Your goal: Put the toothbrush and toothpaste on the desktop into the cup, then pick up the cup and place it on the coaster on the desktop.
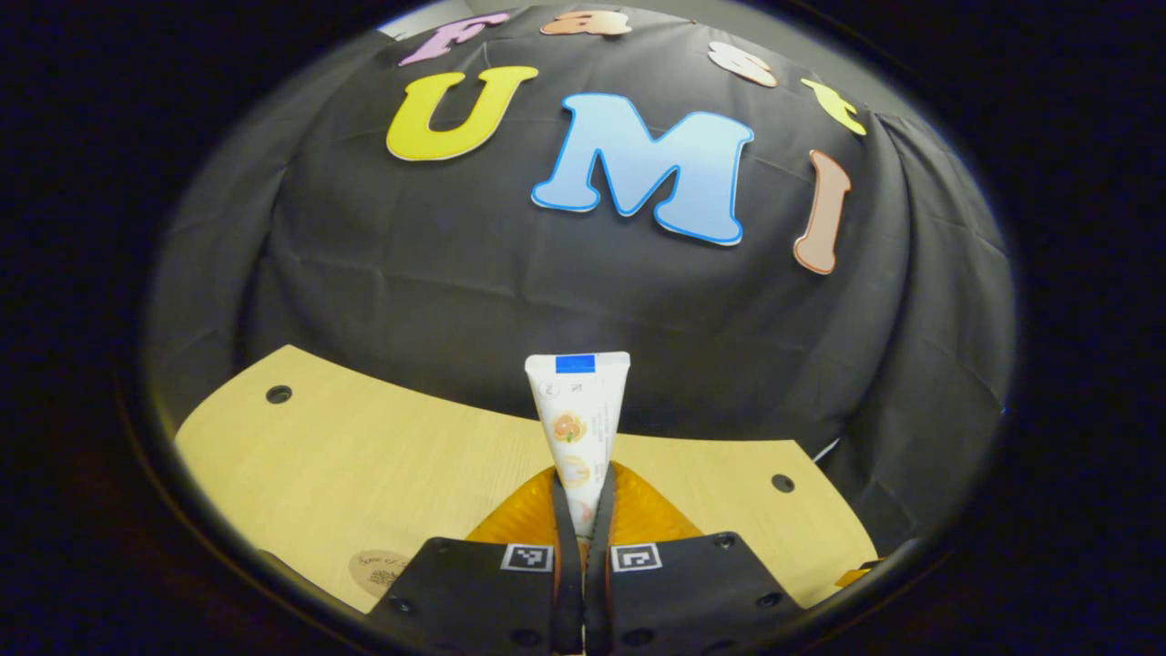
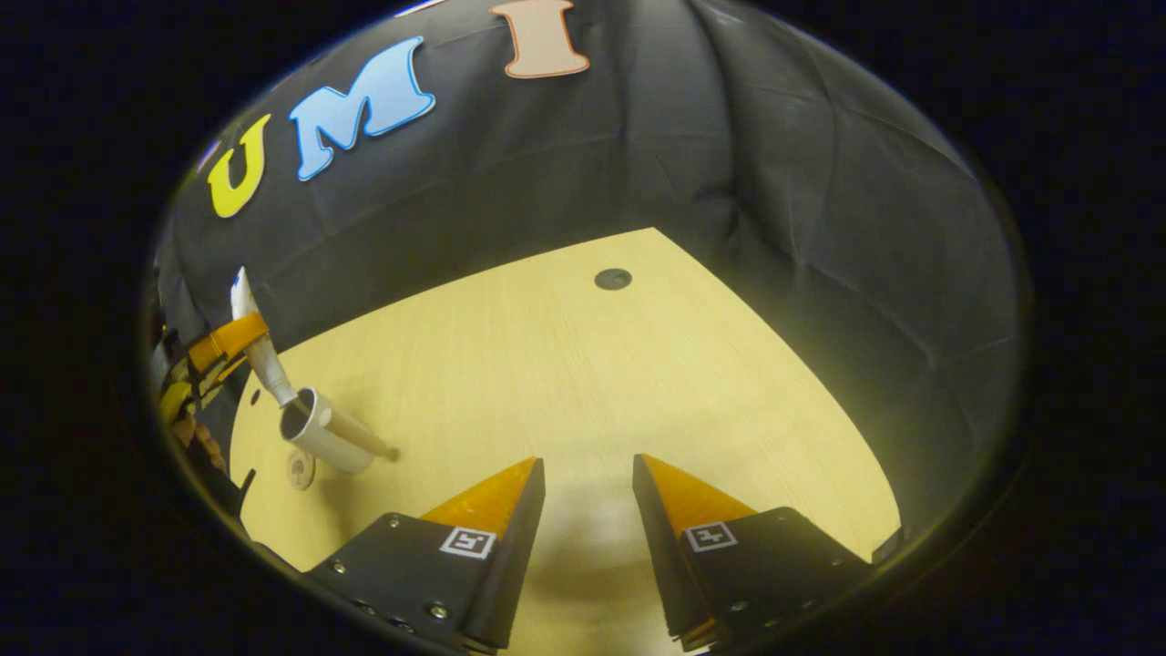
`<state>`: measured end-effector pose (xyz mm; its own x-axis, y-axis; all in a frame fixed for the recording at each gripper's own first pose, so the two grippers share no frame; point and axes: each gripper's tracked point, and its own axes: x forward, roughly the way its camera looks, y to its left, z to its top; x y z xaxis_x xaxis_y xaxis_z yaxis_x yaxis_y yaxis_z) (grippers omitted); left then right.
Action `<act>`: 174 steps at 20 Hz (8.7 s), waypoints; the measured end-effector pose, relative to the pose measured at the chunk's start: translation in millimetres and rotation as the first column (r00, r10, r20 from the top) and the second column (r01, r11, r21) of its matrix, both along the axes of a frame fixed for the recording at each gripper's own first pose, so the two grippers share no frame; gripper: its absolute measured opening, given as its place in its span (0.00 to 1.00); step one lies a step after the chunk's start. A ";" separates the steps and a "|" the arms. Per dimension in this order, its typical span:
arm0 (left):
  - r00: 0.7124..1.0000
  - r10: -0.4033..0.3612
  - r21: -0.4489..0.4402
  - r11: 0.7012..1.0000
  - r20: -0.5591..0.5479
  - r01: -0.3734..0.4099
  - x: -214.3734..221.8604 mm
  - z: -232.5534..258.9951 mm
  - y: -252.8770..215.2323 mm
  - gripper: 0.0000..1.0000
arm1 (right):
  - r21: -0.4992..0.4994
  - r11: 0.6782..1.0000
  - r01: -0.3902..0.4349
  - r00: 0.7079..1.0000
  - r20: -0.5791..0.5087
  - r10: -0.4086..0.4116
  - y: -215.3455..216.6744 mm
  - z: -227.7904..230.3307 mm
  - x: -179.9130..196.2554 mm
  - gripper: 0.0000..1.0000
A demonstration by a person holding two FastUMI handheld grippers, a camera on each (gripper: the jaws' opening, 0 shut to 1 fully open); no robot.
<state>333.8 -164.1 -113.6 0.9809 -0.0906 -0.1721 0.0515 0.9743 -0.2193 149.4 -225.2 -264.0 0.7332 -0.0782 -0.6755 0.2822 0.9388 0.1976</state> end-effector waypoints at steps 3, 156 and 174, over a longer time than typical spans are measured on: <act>0.999 0.028 0.047 0.998 0.038 -0.030 -1.4 -6.9 -4.0 0.09 | 0.001 1.000 0.009 1.000 -0.008 -0.009 -5.1 0.3 -3.5 0.55; 0.932 0.243 0.136 0.968 -0.271 -0.212 -255.0 -94.5 258.1 0.92 | -0.050 0.483 -0.874 0.480 -0.245 0.843 209.8 59.6 81.9 0.23; 0.983 0.081 0.217 0.969 0.166 -0.117 -268.5 144.7 120.9 0.93 | -0.161 0.908 -0.386 0.809 0.415 0.417 98.3 247.2 1.5 0.55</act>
